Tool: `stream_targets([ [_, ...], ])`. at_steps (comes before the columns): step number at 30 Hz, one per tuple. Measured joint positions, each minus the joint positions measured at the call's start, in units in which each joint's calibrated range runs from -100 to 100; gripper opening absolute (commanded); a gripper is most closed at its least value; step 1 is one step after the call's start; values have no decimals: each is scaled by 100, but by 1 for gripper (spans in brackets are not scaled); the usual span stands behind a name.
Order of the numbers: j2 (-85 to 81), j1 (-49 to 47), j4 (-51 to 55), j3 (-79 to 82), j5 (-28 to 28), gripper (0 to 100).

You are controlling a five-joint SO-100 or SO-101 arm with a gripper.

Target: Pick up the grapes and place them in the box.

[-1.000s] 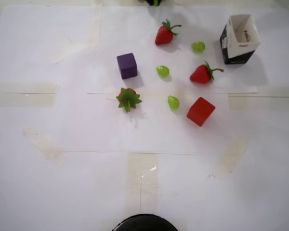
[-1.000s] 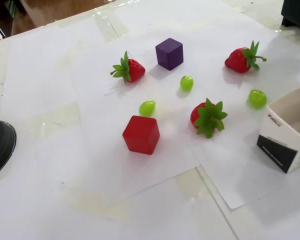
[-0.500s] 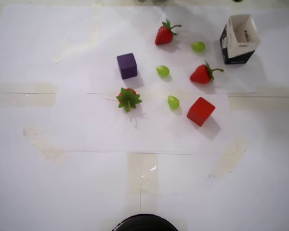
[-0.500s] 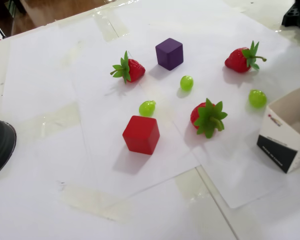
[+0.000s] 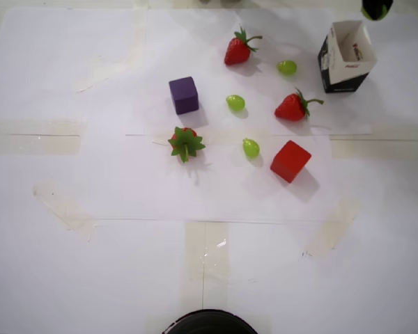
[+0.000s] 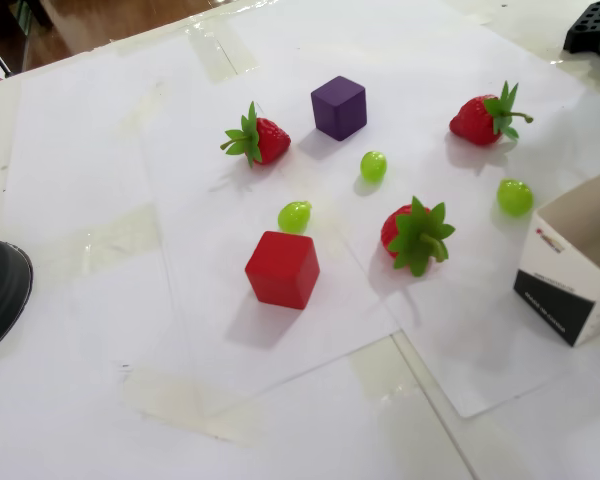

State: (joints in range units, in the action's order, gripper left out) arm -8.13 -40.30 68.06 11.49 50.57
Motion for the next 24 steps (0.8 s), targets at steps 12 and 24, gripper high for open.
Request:
stream_targets([
  [12,109,0,-47,0,63,19],
  [24,109,434,1107,507,-371,15],
])
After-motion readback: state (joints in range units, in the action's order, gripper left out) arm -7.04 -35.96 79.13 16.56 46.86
